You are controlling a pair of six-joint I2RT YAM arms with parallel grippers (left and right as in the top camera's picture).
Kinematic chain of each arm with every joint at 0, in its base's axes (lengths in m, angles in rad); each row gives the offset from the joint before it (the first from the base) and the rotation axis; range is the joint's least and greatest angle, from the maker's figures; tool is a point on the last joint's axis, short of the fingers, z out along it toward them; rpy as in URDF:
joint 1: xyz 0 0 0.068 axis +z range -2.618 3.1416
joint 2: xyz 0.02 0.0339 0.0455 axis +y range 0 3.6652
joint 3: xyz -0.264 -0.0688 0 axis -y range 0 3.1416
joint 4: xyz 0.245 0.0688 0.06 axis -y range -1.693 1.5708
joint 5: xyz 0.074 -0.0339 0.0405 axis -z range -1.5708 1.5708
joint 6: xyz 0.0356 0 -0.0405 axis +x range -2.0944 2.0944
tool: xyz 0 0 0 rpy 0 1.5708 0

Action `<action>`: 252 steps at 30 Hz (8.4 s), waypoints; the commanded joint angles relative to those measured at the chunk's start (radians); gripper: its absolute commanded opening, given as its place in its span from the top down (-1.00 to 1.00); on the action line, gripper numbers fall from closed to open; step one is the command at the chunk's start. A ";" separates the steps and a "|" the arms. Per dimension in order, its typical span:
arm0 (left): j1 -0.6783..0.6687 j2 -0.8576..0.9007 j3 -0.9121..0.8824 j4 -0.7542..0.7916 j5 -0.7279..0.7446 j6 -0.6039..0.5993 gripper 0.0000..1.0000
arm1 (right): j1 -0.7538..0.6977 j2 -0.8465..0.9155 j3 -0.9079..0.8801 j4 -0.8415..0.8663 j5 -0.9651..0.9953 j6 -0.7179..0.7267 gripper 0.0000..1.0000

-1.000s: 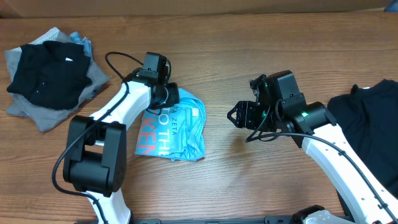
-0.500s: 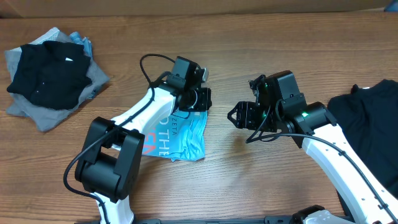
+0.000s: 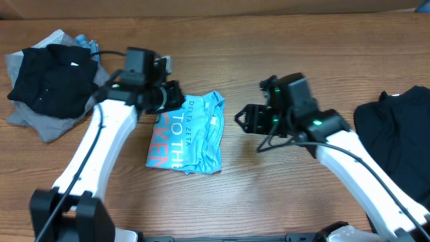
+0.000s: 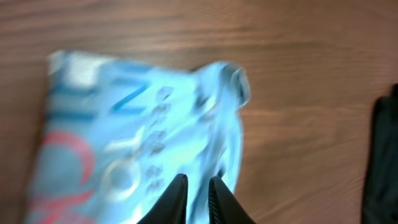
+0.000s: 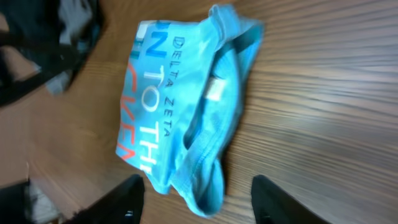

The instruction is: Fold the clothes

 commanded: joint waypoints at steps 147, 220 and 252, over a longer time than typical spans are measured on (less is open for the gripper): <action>0.092 0.167 -0.218 -0.126 -0.211 0.104 0.92 | 0.072 0.362 -0.126 0.010 -0.231 0.371 0.08; 0.105 0.465 -0.145 0.045 0.293 0.427 -0.10 | -0.030 0.359 -0.182 0.108 -0.335 0.235 -0.22; -0.072 0.467 -0.145 0.060 0.260 0.270 0.44 | -0.030 0.361 -0.193 0.088 -0.244 0.443 0.58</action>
